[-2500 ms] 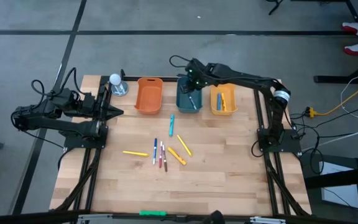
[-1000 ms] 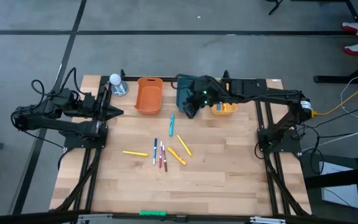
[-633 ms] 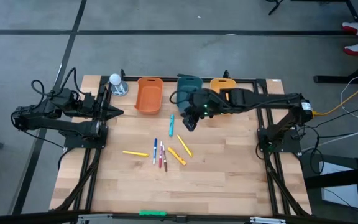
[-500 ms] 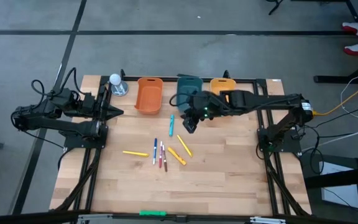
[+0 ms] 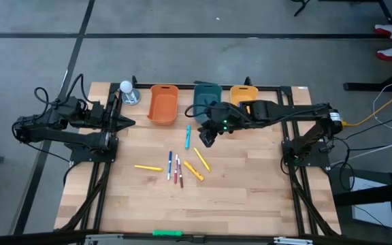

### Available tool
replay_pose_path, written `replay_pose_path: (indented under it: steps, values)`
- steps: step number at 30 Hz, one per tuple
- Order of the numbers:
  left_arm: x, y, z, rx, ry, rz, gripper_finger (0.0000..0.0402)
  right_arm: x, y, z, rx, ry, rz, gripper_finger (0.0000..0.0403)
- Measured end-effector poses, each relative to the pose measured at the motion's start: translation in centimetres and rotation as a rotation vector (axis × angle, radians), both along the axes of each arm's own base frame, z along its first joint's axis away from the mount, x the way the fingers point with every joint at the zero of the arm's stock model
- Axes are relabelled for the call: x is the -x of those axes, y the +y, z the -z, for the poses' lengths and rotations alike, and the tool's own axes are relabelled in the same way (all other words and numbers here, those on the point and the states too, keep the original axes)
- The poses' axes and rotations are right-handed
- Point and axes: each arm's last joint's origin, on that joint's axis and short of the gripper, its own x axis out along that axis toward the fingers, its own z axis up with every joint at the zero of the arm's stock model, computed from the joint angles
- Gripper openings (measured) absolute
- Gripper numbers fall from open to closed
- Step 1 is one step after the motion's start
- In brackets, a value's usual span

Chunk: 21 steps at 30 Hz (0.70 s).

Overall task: Pick & Place Markers
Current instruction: Put the right yellow pen into the orange bin

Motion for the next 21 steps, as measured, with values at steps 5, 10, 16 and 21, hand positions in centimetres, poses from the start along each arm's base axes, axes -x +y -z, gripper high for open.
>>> replay_pose_path:
  steps: [5,10,16,21]
  values:
    - [0.0,0.0,0.0,0.0,0.0,0.0,0.001,-0.4,0.0,0.8,-0.02,0.034,0.019,0.0138]
    - [0.0,0.0,0.0,0.0,0.0,0.0,0.0008,-0.9,0.1,1.5,-0.032,0.057,0.018,0.0138]
    - [0.0,0.0,0.0,0.0,0.0,0.0,0.0013,-1.7,0.4,2.5,-0.034,0.087,0.011,0.0138]
    - [0.0,0.0,0.0,0.0,0.0,0.0,0.001,-2.5,0.4,3.5,-0.032,0.11,0.013,0.0138]
